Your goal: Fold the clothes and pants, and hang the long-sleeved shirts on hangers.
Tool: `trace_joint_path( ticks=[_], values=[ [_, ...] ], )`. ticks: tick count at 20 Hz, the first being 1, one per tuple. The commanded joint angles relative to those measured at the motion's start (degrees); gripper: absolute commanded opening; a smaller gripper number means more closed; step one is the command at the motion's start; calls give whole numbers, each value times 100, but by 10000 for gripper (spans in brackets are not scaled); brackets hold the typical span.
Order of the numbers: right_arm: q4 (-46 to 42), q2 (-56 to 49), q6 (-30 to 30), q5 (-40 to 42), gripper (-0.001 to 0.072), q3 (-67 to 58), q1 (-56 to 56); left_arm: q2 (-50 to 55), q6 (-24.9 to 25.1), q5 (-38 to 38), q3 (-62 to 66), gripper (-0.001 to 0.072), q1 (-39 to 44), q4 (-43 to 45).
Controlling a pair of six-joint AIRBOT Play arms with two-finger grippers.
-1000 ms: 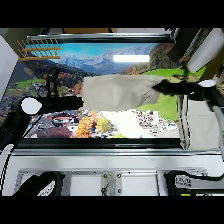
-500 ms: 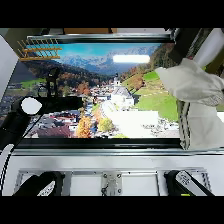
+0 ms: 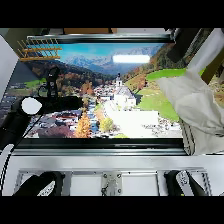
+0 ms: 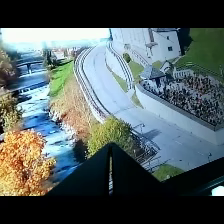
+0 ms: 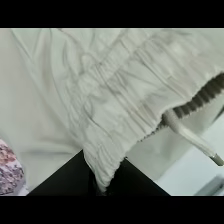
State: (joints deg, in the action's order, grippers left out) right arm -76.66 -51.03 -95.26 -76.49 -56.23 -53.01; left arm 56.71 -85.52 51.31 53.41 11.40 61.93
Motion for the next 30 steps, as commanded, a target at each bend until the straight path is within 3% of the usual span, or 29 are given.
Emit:
trace_joint_path(
  ticks=[1, 6, 8, 9, 10, 11, 14, 18, 24, 25, 27, 28, 30],
  values=[
    [-743, 278, -166, -127, 17, 691, -17, -4, 0, 11, 2, 4, 4, 2],
    [-1123, 278, -164, -87, 18, 1005, -17, -4, 2, 13, 2, 4, 4, 4],
    [-1119, 275, -164, -22, 58, 1005, -11, -4, 2, 11, 2, 4, 4, 4],
    [-1115, 275, -162, 13, 267, 1003, -11, -4, 0, 13, 2, 4, 4, 4],
    [-1115, 280, -160, 66, 537, 1001, -11, -4, 2, 13, 2, 4, 4, 4],
    [-1021, 289, -90, 186, 639, 962, -9, -4, 0, 13, 2, 4, 4, 2],
    [52, 529, 662, 761, 638, 693, 243, -4, 0, 13, 2, 4, 4, 2],
    [1858, 868, 1683, 1178, 639, 605, 1600, -4, 0, 9, 2, 4, 4, 2],
    [2033, 833, 1775, 1176, 635, 608, 3652, -4, -2, -9, 4, 4, 4, -13],
    [2035, 826, 1775, 1176, 561, 608, 3794, -4, -2, -9, 4, 4, 4, -11],
    [2037, 826, 1773, 1169, 128, 608, 3950, -4, -2, -9, 4, 4, 4, -11],
    [2039, 826, 1764, 1132, 24, 608, 3952, -4, -2, -9, 4, 4, 4, -11],
    [2039, 826, 1770, 1049, 23, 608, 3954, -4, 0, -9, 4, 4, 4, -11]
  ],
)
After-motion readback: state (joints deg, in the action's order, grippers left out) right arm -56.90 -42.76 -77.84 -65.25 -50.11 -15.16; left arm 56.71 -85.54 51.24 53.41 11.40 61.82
